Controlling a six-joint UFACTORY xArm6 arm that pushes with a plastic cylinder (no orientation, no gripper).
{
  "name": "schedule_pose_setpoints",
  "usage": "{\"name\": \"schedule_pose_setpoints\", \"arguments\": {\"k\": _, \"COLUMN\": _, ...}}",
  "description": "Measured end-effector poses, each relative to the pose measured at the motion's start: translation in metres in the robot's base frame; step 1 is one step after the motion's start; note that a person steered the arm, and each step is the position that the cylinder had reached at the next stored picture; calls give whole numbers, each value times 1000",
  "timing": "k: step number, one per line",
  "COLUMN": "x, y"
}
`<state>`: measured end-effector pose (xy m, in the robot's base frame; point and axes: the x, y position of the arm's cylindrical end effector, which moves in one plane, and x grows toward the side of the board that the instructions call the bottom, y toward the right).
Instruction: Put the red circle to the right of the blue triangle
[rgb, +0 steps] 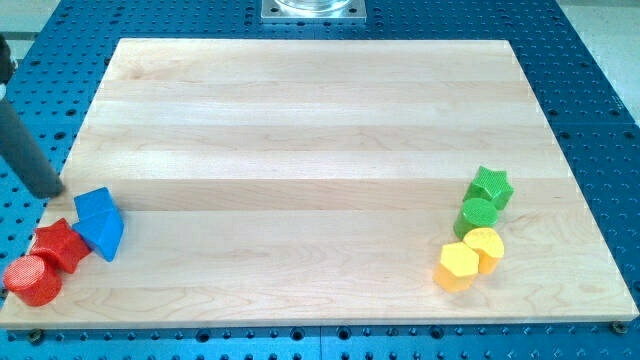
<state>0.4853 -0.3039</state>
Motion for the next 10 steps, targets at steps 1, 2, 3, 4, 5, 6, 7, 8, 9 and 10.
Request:
{"name": "schedule_pose_setpoints", "arguments": {"k": 1, "x": 66, "y": 4}}
{"name": "schedule_pose_setpoints", "arguments": {"k": 2, "x": 85, "y": 4}}
{"name": "schedule_pose_setpoints", "arguments": {"k": 3, "x": 132, "y": 5}}
{"name": "schedule_pose_setpoints", "arguments": {"k": 4, "x": 133, "y": 13}}
{"name": "schedule_pose_setpoints", "arguments": {"k": 5, "x": 128, "y": 43}}
{"name": "schedule_pose_setpoints", "arguments": {"k": 6, "x": 124, "y": 65}}
{"name": "schedule_pose_setpoints", "arguments": {"k": 7, "x": 123, "y": 78}}
{"name": "schedule_pose_setpoints", "arguments": {"k": 8, "x": 123, "y": 79}}
{"name": "schedule_pose_setpoints", "arguments": {"k": 9, "x": 123, "y": 89}}
{"name": "schedule_pose_setpoints", "arguments": {"k": 10, "x": 120, "y": 108}}
